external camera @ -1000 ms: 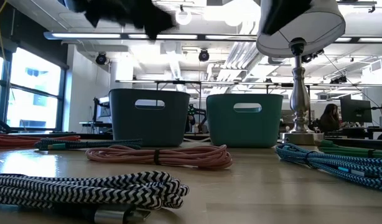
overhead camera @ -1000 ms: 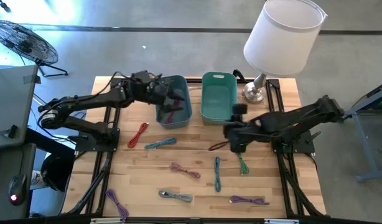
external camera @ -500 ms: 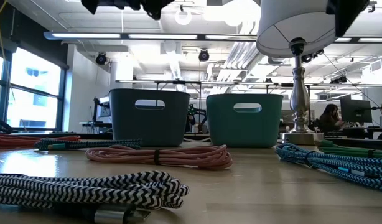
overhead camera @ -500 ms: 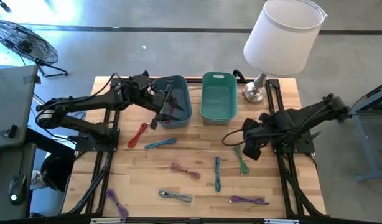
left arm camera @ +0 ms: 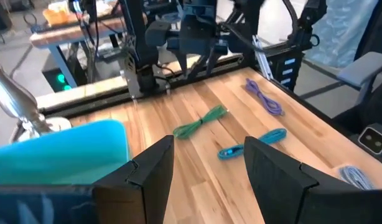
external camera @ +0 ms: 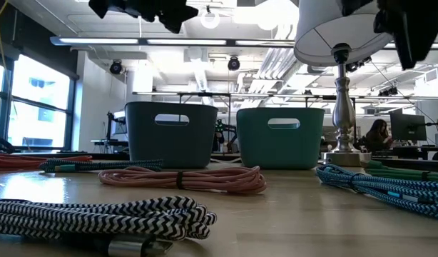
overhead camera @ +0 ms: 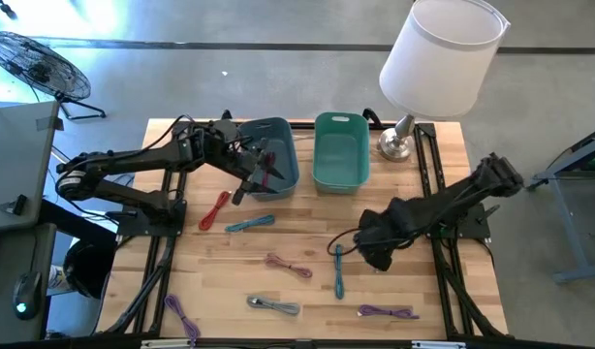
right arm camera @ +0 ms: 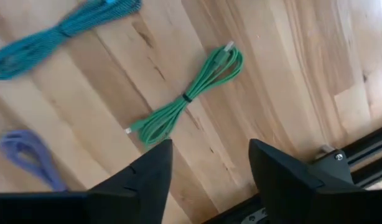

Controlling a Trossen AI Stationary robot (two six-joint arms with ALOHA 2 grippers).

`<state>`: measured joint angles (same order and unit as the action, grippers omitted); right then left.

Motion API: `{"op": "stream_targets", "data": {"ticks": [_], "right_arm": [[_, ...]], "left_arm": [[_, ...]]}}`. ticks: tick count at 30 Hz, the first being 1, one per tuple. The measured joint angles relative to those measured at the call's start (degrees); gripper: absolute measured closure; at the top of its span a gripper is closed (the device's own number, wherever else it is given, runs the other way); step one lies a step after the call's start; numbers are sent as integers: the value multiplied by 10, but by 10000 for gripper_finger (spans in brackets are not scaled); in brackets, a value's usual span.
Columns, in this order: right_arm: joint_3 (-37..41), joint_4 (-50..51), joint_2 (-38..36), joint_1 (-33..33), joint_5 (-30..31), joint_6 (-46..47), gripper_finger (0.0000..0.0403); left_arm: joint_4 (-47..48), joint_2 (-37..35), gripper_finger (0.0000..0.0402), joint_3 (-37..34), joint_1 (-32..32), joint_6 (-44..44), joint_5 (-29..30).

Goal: Pick & Place USB Port
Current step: Put the green charger cable into the green bin

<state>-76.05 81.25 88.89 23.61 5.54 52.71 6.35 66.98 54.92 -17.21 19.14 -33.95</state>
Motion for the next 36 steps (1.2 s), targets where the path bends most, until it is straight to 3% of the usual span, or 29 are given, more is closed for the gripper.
{"op": "stream_targets", "data": {"ticks": [5, 19, 36], "right_arm": [[0, 0, 55, 6, 9, 19, 175], [4, -24, 136, 8, 4, 55, 180], [246, -325, 119, 6, -83, 97, 188]], "left_arm": [[14, 0, 211, 0, 1, -13, 0], [62, 0, 211, 0, 1, -16, -15], [106, 0, 211, 0, 1, 1, -13]]}}
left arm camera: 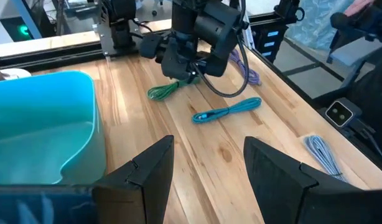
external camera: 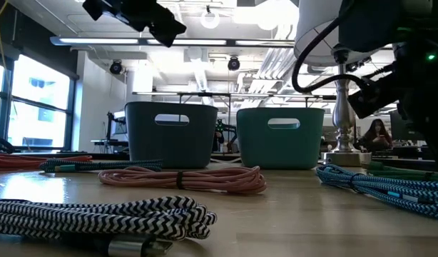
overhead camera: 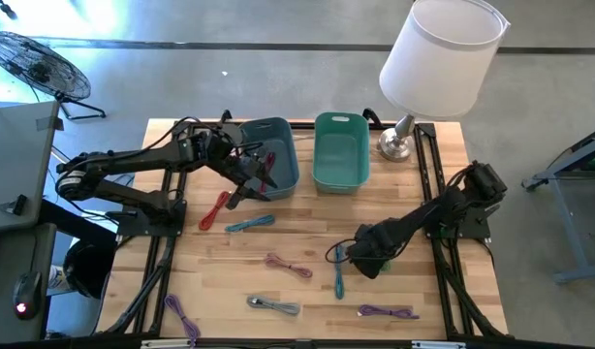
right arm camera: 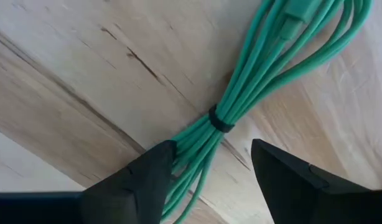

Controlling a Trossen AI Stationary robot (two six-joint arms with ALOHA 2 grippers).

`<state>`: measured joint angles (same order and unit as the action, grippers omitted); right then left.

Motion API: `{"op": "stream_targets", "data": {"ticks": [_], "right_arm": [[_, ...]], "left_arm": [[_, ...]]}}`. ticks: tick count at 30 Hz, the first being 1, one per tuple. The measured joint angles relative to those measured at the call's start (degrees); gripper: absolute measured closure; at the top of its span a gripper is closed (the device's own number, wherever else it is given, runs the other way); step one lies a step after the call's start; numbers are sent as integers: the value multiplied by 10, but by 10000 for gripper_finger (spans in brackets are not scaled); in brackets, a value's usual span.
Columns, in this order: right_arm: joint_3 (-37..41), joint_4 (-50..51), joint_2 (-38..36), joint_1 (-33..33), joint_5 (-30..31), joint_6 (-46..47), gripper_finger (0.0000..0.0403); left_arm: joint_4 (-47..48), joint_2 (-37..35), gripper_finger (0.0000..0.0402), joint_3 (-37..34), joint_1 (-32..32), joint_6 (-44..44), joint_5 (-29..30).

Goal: Pick & Place USB Port
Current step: Put the green charger cable into the green bin

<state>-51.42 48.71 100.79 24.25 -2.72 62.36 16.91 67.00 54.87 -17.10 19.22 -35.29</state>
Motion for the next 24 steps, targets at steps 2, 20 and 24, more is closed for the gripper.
{"op": "stream_targets", "data": {"ticks": [2, 20, 24], "right_arm": [[1, 3, 0, 0, 6, 4, 205], [-31, 60, -34, 24, 219, -11, 400], [-97, 117, -70, 28, 282, -23, 401]], "left_arm": [[4, 0, 211, 0, 0, 0, 1], [32, 7, 211, -2, 0, 26, 73], [25, 7, 211, -2, -1, 48, 79]]}}
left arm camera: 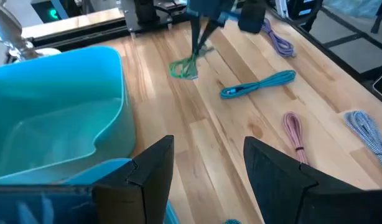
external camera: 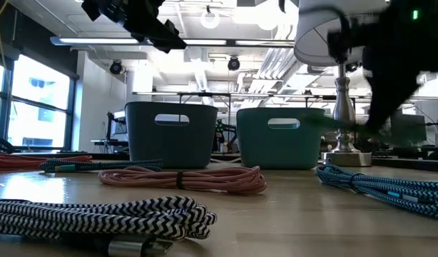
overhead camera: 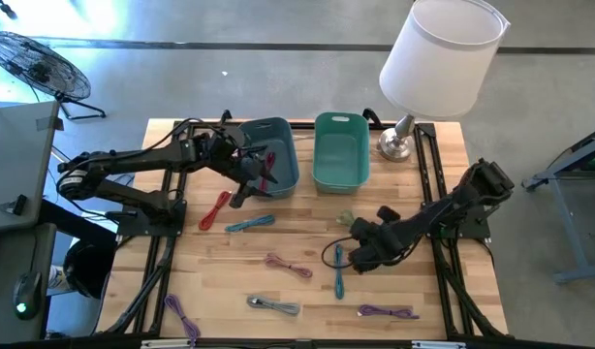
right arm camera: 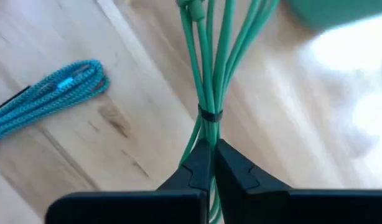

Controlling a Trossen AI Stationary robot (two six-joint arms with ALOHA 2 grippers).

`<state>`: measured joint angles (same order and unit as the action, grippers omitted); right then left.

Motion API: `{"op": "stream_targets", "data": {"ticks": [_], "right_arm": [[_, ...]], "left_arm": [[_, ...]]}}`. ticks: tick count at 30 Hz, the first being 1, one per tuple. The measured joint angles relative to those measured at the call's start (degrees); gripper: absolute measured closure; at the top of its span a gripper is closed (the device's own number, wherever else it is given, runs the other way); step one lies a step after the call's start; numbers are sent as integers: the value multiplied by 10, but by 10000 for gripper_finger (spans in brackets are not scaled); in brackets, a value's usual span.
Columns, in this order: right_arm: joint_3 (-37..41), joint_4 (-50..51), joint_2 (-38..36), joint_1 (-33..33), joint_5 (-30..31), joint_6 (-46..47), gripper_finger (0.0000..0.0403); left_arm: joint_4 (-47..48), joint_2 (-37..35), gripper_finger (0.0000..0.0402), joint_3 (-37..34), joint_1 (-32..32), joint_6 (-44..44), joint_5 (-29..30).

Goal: Pick & Place USB Port
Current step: Put the green charger cable into the green bin

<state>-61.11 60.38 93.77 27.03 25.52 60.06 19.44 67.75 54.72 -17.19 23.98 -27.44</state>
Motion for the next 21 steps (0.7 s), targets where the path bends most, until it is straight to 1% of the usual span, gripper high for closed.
{"op": "stream_targets", "data": {"ticks": [7, 10, 12, 14, 17, 21], "right_arm": [[-148, 132, -50, -2, 110, -61, 402], [-204, 146, -71, -18, 149, -105, 402], [-226, 155, -82, -42, 168, -141, 402], [-237, 148, -89, -76, 172, -177, 402], [-237, 143, -97, -140, 159, -221, 402], [-224, 115, -98, -238, 122, -266, 402]], "left_arm": [[0, 0, 211, 0, 0, 29, -3], [1, 0, 211, 0, 0, 49, -3], [1, 0, 211, 0, 0, 62, 0], [2, 0, 212, 0, 0, 73, 5], [1, 0, 212, 0, 0, 78, 6], [2, -4, 212, 0, 0, 79, 6]]}}
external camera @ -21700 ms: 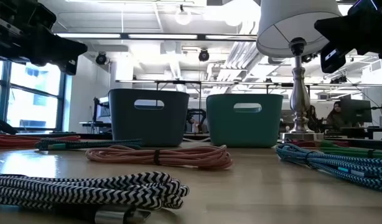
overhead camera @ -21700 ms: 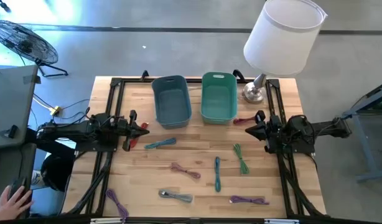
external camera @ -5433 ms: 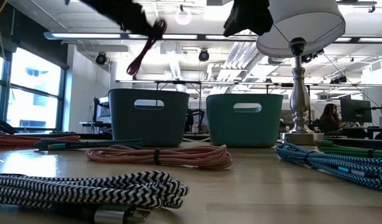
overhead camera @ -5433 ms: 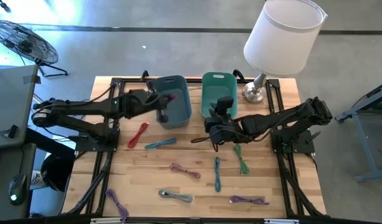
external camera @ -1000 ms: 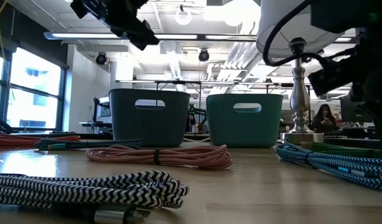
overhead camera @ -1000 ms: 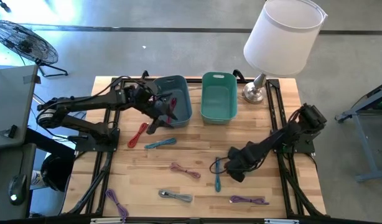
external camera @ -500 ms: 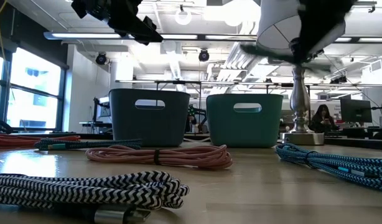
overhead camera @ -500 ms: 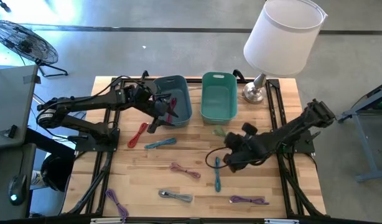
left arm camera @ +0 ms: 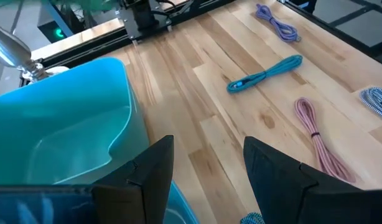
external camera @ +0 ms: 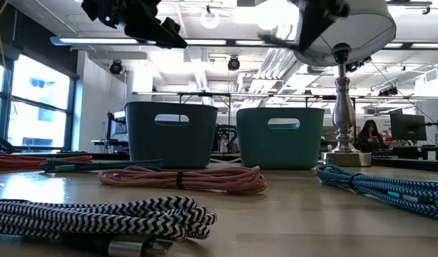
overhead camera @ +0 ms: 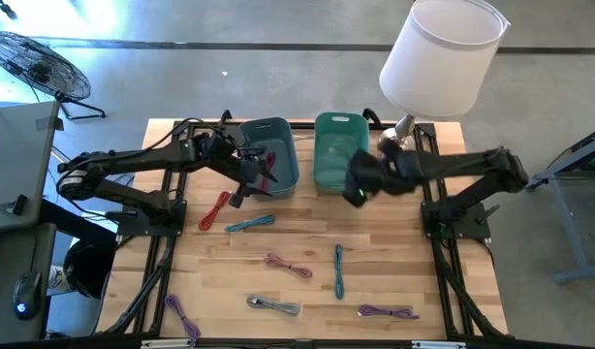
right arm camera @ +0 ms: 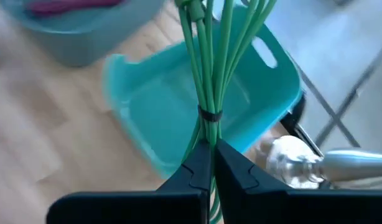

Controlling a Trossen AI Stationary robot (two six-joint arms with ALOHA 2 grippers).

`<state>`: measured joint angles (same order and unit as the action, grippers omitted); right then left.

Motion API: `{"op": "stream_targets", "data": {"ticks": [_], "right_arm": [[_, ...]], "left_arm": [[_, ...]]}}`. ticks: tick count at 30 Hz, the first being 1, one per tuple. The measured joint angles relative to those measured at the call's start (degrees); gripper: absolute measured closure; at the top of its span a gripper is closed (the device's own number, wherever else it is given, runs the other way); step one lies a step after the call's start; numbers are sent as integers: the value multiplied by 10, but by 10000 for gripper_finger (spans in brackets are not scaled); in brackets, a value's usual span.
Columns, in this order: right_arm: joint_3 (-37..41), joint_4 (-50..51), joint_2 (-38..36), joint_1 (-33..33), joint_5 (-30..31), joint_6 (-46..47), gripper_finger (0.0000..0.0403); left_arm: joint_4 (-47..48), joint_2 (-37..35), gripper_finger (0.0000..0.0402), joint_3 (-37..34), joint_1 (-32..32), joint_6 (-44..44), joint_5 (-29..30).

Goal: Pick & Place USB Port
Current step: Put the green charger cable into the green bin, then put the red charger cable into the green bin

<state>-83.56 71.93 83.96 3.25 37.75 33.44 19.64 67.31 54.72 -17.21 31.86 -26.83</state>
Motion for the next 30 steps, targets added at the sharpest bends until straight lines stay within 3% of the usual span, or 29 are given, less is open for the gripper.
{"op": "stream_targets", "data": {"ticks": [10, 16, 23, 30], "right_arm": [[108, -209, 1, -154, -180, -146, 384], [150, -240, 1, -183, -178, -181, 323], [141, -259, -8, -186, -164, -226, 239], [85, -269, -33, -165, -165, -303, 216]], "left_arm": [[-2, -30, 212, 0, 0, 39, 24], [8, -35, 212, 0, 0, 39, 24], [25, -47, 212, 0, 0, 44, -3], [98, -135, 212, 1, 0, 39, -1]]}}
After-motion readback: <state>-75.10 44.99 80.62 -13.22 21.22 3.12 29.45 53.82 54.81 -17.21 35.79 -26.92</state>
